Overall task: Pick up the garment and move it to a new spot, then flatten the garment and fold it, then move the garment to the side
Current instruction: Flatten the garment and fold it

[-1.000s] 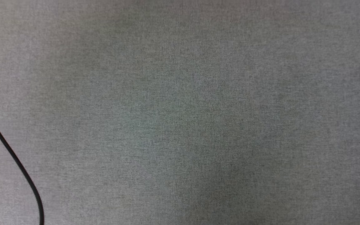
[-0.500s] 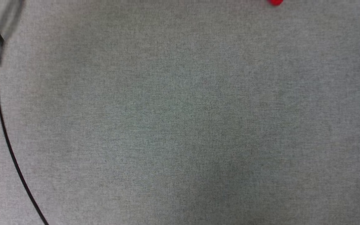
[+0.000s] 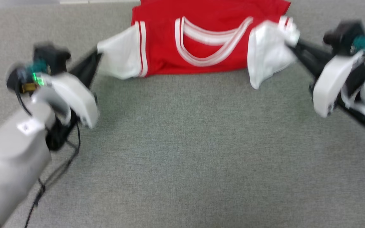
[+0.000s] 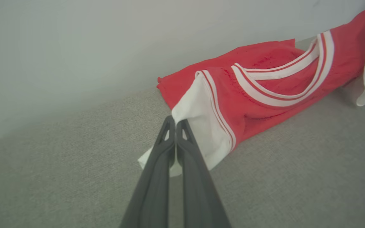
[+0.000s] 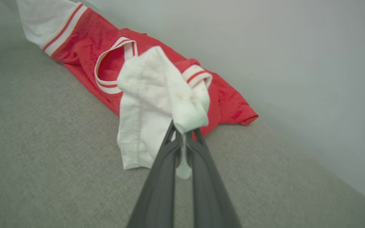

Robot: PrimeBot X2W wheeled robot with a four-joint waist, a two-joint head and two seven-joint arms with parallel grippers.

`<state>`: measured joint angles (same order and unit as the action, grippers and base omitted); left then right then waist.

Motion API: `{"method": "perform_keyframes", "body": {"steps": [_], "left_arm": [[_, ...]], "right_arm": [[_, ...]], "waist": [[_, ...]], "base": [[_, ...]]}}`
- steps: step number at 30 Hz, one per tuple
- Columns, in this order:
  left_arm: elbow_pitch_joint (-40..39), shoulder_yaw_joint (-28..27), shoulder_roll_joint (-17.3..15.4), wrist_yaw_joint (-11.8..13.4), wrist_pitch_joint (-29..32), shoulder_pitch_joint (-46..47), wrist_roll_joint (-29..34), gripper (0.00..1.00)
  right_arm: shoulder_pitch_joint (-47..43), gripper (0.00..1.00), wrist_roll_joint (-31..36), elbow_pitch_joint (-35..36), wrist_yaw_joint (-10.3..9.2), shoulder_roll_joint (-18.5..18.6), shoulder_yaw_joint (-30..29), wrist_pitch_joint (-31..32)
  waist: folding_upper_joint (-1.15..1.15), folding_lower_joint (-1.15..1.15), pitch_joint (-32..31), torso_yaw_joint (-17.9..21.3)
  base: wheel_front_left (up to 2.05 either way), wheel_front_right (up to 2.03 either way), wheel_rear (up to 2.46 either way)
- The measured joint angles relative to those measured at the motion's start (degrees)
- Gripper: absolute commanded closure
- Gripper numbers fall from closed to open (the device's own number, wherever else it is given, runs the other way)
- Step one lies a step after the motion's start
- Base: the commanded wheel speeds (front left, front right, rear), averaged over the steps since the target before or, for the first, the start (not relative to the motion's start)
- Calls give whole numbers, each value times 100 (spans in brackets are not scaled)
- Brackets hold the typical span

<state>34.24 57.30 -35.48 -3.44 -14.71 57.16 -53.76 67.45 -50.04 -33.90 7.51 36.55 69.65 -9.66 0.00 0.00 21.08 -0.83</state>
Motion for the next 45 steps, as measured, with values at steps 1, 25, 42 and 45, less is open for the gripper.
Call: {"method": "perform_keyframes", "body": {"steps": [1, 25, 42, 45], "left_arm": [[-129, 20, -58, 35, -4, -261, -51, 100], [-1914, 288, -969, 1216, -36, -4461, -1018, 100], [-2686, -110, -1073, 1630, -35, -5263, -869, 100], [-2852, -252, -1060, 1717, -35, -5251, -712, 100]], "right_arm": [[-191, 100, -57, 115, 0, 66, 44, -16], [-4283, 100, -14, 1579, 0, 1365, -88, -135], [-5745, 0, 424, 2520, 0, 1807, -1706, 571], [-5637, 0, 631, 2720, 0, 1963, -2351, 678]], "waist": [[0, 0, -86, 8], [0, 2, -1862, 50], [0, 0, -2071, -42], [0, 0, -2026, -56]], "base": [[0, 0, 0], [0, 0, 0], [0, 0, 0], [0, 0, 0]]}}
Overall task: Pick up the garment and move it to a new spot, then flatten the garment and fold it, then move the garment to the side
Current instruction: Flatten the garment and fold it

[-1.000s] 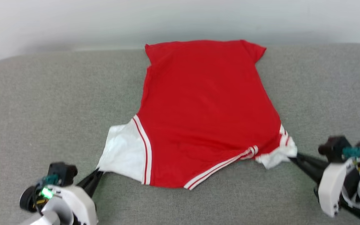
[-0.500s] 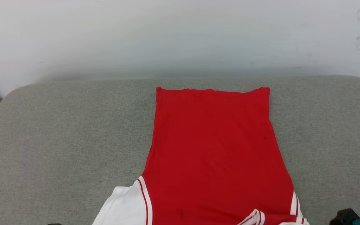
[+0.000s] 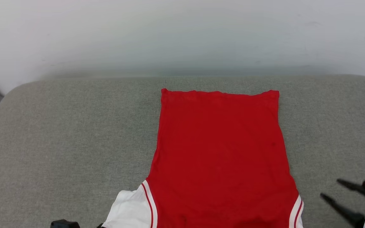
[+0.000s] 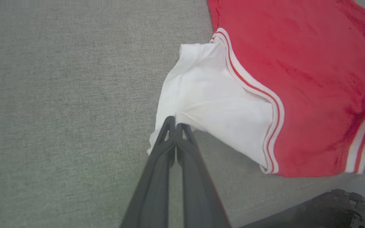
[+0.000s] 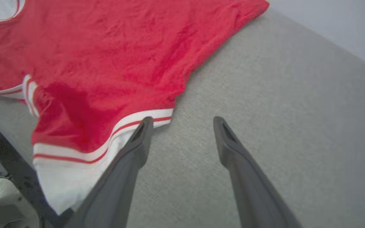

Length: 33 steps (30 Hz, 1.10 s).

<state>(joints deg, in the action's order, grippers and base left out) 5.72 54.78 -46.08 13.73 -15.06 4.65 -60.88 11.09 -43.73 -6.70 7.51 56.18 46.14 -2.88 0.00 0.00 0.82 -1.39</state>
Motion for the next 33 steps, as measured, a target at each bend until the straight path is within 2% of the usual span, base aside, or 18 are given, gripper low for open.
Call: {"method": "perform_keyframes", "body": {"steps": [6, 11, 16, 20, 23, 30, 33], "left_arm": [[-397, -157, -20, 140, 0, 150, 366, 100], [-742, -182, -34, 241, 1, 470, 681, 100], [-987, -181, 30, 302, 26, 839, 983, 100], [-1083, -180, 170, 343, 27, 1077, 1147, 100], [-1122, -200, 267, 368, 26, 1229, 1246, 100], [-1126, -171, 448, 338, 25, 1511, 1475, 100], [-1121, -162, 503, 313, 25, 1630, 1556, 100]], "right_arm": [[687, 0, 291, 454, 0, 268, -1368, 413], [1722, 0, 226, 680, -1, 301, -2013, 1278], [2930, 0, 131, 465, 0, 266, -1883, 2863], [3827, 0, -164, -19, 0, 54, -1638, 4462], [4407, 0, -222, -453, -1, -146, -1575, 5438], [5096, 0, 56, -1389, -1, -826, -1770, 6557], [5146, 0, 279, -1642, -1, -1054, -1817, 6682]], "waist": [[0, 0, 218, -111], [0, 0, 564, -286], [0, -1, 1075, -500], [0, -2, 1526, -693], [0, -2, 1866, -836], [0, -2, 2603, -1128], [0, -2, 2856, -1221]], "base": [[0, 0, 0], [0, 0, 0], [0, 0, 0], [0, 0, 0], [0, 0, 0], [0, 0, 0], [0, 0, 0]]}}
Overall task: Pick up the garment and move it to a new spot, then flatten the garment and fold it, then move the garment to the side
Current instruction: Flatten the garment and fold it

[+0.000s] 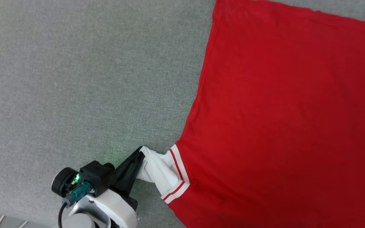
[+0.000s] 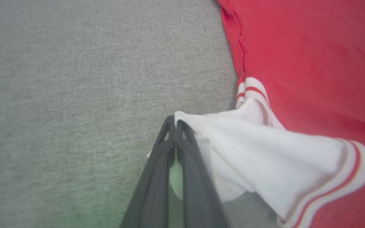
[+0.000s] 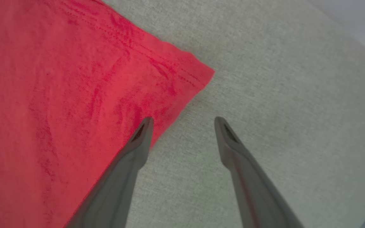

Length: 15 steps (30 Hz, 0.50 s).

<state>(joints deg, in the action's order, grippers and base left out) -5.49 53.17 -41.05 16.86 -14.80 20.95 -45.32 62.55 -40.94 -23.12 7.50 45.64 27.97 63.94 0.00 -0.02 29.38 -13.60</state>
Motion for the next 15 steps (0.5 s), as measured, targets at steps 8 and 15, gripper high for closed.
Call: {"method": "perform_keyframes", "body": {"steps": [8, 15], "left_arm": [[53, 26, 132, -32, -8, 172, 125, 100], [130, 33, 190, -29, -9, 174, 129, 100]], "right_arm": [[-214, 0, 111, -370, -1, -293, -94, -64], [-349, 100, 56, -357, 0, -293, -125, -309]], "waist": [[0, 1, 379, -144], [0, 2, 303, -123]], "base": [[0, 0, 0], [0, 0, 0]]}}
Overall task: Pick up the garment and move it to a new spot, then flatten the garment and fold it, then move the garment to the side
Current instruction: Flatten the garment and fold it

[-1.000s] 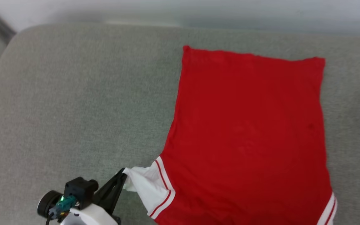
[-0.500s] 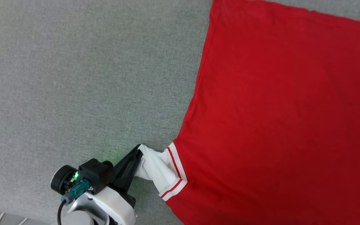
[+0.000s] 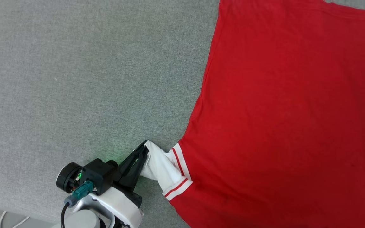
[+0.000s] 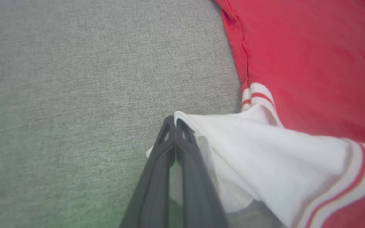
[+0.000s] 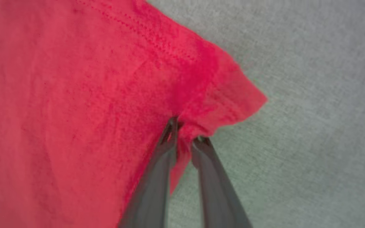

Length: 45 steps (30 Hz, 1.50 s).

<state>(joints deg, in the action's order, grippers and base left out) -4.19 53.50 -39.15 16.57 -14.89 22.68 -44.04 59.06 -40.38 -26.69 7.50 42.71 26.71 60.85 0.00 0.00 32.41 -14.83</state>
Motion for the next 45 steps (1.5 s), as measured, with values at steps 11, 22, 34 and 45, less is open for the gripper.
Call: {"method": "perform_keyframes", "body": {"steps": [11, 22, 34, 45], "left_arm": [[56, -38, -40, 114, 1, -331, -122, 100], [-122, -125, -332, 414, 0, -1053, -417, 100], [-254, -188, -475, 514, 0, -1287, -461, 100], [-194, -199, -461, 509, -1, -1287, -454, 100]], "right_arm": [[-246, 100, -310, 600, 1, 441, 393, -587], [-2343, 100, -1278, 1778, 1, 1768, 701, -1196], [-5367, 100, -2089, 2224, 1, 2241, 521, -2127], [-5636, 0, -1901, 2462, 0, 2020, -382, -2474]], "waist": [[0, 0, -734, 170], [0, 0, -1782, 503], [0, 1, -2115, 883], [0, 0, -2085, 940]], "base": [[0, 0, 0], [0, 0, 0], [0, 0, 0], [0, 0, 0]]}}
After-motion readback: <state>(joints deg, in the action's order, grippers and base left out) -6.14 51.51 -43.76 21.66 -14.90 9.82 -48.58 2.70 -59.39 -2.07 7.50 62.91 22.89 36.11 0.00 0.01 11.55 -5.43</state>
